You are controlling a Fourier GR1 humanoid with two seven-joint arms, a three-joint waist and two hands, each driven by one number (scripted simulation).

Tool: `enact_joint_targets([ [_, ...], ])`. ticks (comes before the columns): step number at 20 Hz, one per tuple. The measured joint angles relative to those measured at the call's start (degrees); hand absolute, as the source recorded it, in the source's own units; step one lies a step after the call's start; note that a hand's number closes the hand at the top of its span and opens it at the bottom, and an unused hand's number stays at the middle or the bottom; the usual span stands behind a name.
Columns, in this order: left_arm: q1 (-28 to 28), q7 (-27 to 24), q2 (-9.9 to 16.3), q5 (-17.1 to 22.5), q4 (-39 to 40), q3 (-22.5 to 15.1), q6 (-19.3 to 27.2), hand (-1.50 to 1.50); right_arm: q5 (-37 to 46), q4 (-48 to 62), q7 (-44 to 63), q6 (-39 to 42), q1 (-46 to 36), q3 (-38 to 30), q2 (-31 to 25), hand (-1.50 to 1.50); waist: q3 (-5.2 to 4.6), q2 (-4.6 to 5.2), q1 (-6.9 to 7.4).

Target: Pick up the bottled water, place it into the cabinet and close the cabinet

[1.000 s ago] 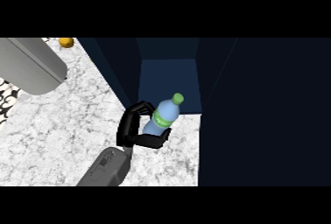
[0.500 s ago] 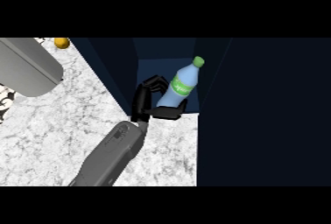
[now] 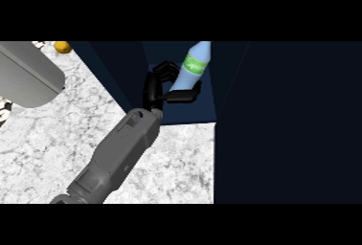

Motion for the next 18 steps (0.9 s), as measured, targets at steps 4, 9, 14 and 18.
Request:
enact_joint_targets([
  [4,-3.8,-0.8,0.0,-2.2,6.9,0.0,5.6,1.50,-0.2,0.8,-1.3,1.0,-0.3,-1.1,-0.1,-1.50,0.04,0.16,-0.34],
  [9,-7.9,-1.0,0.5,-6.1,15.2,-1.0,12.1,-1.50,-0.6,1.7,-2.6,2.1,-0.5,-1.8,0.0,-1.50,0.05,0.35,-0.62],
  [14,-11.2,-1.6,0.6,-7.4,20.5,-0.5,15.6,-1.50,-1.2,1.6,-2.8,3.2,-0.3,-2.6,-0.3,-1.50,0.00,0.67,-0.99],
  [18,-13.4,-4.0,1.4,-7.0,21.2,1.1,13.6,-1.50,-1.6,1.8,-2.6,3.6,-1.1,-2.5,-0.1,-1.50,-0.04,0.93,-1.00],
])
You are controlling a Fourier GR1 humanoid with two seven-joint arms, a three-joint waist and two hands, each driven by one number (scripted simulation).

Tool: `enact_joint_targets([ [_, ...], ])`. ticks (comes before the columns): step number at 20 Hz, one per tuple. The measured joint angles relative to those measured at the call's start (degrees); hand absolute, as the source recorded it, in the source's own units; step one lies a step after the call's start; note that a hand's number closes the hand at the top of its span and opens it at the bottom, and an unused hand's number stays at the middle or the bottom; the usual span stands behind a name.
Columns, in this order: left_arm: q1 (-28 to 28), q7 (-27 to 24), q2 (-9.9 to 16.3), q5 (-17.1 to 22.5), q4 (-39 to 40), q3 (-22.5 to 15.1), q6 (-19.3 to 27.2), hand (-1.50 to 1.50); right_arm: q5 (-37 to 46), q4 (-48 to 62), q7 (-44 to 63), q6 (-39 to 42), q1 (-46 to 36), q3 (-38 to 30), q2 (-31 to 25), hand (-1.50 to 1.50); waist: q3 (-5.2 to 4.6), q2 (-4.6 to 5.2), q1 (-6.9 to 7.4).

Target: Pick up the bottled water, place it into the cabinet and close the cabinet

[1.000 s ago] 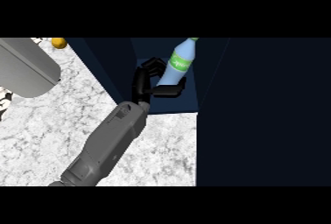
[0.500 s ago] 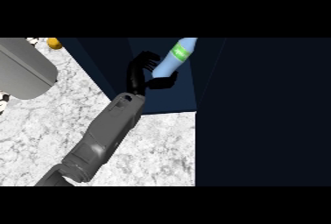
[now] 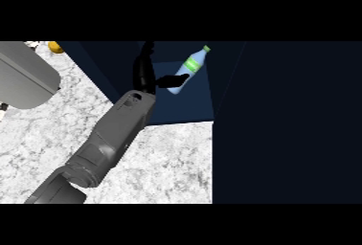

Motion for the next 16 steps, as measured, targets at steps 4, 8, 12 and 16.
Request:
enact_joint_targets([
  [4,0.1,-6.4,-0.5,3.4,-4.4,4.4,-2.9,1.50,-0.1,0.0,-0.5,0.7,0.5,0.4,0.0,-1.50,-0.10,-0.06,0.20],
  [8,0.5,-10.7,-1.0,6.7,-8.5,7.3,-11.0,1.50,-0.3,-0.1,-0.3,0.9,0.6,0.3,-0.1,-1.50,-0.10,-0.36,0.80],
  [12,1.4,-12.8,-1.3,9.1,-10.3,7.2,-15.9,1.50,-0.4,-0.4,1.1,0.7,0.3,1.7,0.3,-1.50,-0.05,-0.75,1.23],
  [16,2.9,-13.0,-1.4,11.8,-13.1,5.3,-17.9,1.50,-0.5,-0.8,2.4,0.4,-0.4,1.7,0.3,-1.50,0.00,-1.17,1.67],
])
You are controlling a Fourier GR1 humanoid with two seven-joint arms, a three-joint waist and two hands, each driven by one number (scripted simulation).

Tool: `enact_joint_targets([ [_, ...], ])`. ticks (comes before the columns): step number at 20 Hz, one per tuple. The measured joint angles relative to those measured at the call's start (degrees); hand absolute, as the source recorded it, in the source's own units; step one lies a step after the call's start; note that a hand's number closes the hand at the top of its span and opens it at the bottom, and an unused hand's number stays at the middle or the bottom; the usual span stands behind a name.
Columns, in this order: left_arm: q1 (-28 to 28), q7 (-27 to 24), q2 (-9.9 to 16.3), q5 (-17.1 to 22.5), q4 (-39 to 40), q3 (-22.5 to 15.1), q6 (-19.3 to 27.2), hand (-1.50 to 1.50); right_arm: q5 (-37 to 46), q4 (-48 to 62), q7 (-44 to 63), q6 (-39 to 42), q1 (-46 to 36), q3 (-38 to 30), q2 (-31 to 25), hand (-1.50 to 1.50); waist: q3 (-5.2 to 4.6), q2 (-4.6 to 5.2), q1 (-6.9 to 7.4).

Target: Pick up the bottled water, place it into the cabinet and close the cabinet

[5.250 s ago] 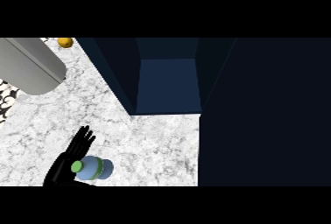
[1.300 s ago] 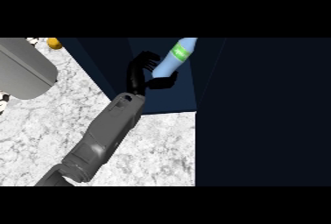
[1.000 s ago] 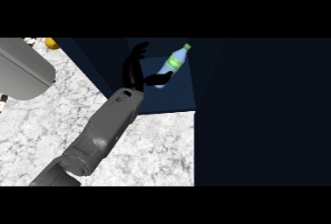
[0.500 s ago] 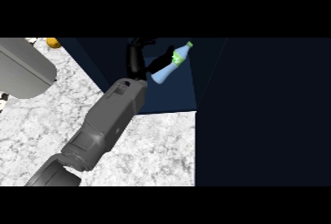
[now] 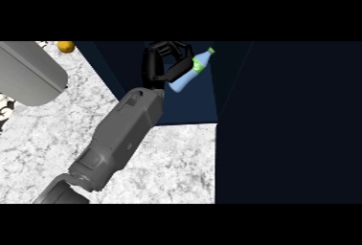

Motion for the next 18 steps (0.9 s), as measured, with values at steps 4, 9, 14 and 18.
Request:
enact_joint_targets([
  [4,3.6,1.0,0.0,3.3,-4.9,-3.9,-3.1,1.50,0.5,-0.2,1.2,-0.6,-0.7,1.8,0.6,-1.50,0.00,-0.35,0.34],
  [9,11.3,2.2,-0.1,8.7,-14.4,-11.1,-8.6,-1.50,1.4,-0.5,1.2,-1.1,0.1,3.8,0.8,-1.50,-0.03,-0.76,0.56],
  [14,21.6,3.5,-0.1,11.5,-25.5,-18.5,-11.7,-1.50,2.2,-1.2,1.3,-2.4,1.5,5.2,1.3,-1.50,-0.04,-1.08,2.07],
  [18,30.5,4.9,0.5,10.4,-35.6,-23.7,-9.6,-1.50,3.3,-1.4,1.7,-3.9,2.0,7.7,2.2,-1.50,-0.02,-1.30,3.25],
])
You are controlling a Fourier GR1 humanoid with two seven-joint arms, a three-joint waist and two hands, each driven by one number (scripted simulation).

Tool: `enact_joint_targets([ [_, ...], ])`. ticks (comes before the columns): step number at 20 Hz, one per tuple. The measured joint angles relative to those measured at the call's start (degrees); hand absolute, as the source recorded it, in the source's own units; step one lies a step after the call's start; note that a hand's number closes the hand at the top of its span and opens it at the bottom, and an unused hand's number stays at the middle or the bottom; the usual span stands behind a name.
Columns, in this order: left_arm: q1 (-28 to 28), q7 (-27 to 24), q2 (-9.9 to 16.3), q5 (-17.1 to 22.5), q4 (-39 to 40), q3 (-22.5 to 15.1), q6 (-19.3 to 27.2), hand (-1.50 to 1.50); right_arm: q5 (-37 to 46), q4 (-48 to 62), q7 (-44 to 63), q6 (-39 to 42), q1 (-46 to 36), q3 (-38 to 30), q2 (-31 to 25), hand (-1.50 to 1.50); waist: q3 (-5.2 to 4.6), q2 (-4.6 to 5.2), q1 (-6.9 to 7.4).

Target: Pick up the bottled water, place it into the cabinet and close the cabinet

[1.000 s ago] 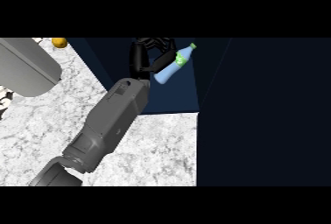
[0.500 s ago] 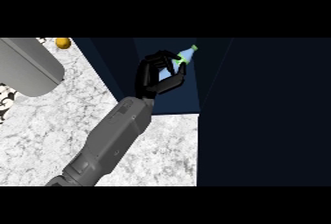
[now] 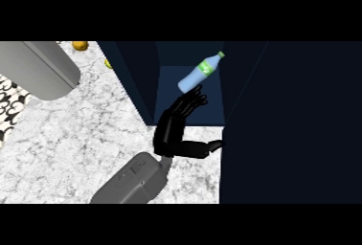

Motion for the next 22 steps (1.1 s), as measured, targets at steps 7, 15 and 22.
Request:
enact_joint_targets([
  [7,17.9,-1.9,8.6,-1.6,-17.0,-4.0,2.7,-1.50,1.2,-0.3,-1.2,-1.1,2.0,2.0,-0.6,-1.50,-0.01,-0.15,0.94],
  [15,33.1,-6.4,19.8,-1.1,-29.7,-4.6,-2.1,-1.50,3.7,-0.1,-1.5,5.2,-2.1,4.1,-9.5,1.50,-0.19,-0.24,2.07],
  [22,42.4,-10.8,30.0,0.2,-37.2,-1.2,-7.6,-1.50,5.3,-0.3,1.8,8.0,-9.0,8.1,-14.6,1.50,-0.31,-0.21,2.58],
])
